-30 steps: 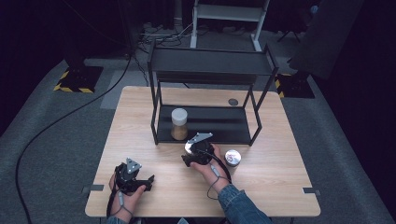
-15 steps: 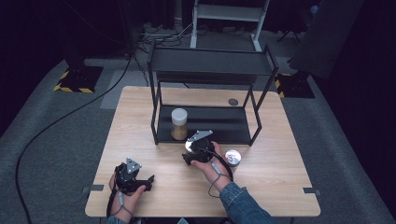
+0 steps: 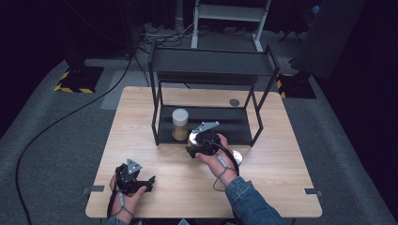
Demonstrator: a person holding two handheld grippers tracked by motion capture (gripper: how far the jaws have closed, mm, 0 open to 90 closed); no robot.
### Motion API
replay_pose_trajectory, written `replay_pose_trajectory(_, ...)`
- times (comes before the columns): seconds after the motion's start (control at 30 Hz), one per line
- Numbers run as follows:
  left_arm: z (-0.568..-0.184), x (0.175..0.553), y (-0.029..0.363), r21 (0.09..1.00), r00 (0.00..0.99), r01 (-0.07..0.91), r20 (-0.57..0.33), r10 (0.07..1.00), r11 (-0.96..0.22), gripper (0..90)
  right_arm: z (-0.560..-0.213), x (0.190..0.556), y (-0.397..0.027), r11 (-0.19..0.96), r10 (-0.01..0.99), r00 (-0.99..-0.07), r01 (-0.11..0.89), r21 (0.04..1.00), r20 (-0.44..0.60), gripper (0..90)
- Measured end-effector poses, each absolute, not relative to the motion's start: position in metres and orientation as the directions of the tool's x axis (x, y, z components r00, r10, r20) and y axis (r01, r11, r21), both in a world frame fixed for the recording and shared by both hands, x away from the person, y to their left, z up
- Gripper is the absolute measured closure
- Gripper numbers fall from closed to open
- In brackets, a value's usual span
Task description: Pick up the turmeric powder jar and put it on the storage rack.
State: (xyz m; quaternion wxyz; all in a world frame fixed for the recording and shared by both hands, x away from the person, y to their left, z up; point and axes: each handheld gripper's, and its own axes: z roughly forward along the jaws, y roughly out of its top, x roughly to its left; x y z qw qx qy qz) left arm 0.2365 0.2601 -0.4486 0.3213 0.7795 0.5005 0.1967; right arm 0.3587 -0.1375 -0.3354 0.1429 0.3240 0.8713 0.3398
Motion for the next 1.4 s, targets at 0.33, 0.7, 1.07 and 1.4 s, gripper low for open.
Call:
replay_pose_trajectory(0.33,-0.449,0.236,0.261,0.699,0.422,0.653,-0.016,0.906,-0.292,3.8,-0.307,0.370,-0.145,0.544,0.685,-0.727,0.469,0.696,-0.046,31.8)
replay_pose_trajectory(0.7,-0.449,0.236,0.261,0.699,0.421,0.653,-0.017,0.907,-0.290,3.8,-0.299,0.393,-0.150,0.547,0.701,-0.709,0.468,0.695,-0.074,31.8)
replay_pose_trajectory(1.07,-0.449,0.236,0.261,0.699,0.421,0.653,-0.017,0.907,-0.291,3.8,-0.313,0.420,-0.157,0.510,0.745,-0.665,0.510,0.693,-0.059,31.8)
replay_pose_trajectory(1.4,-0.449,0.236,0.261,0.699,0.422,0.653,-0.017,0.907,-0.291,3.8,-0.334,0.438,-0.158,0.500,0.757,-0.652,0.540,0.677,-0.039,31.8)
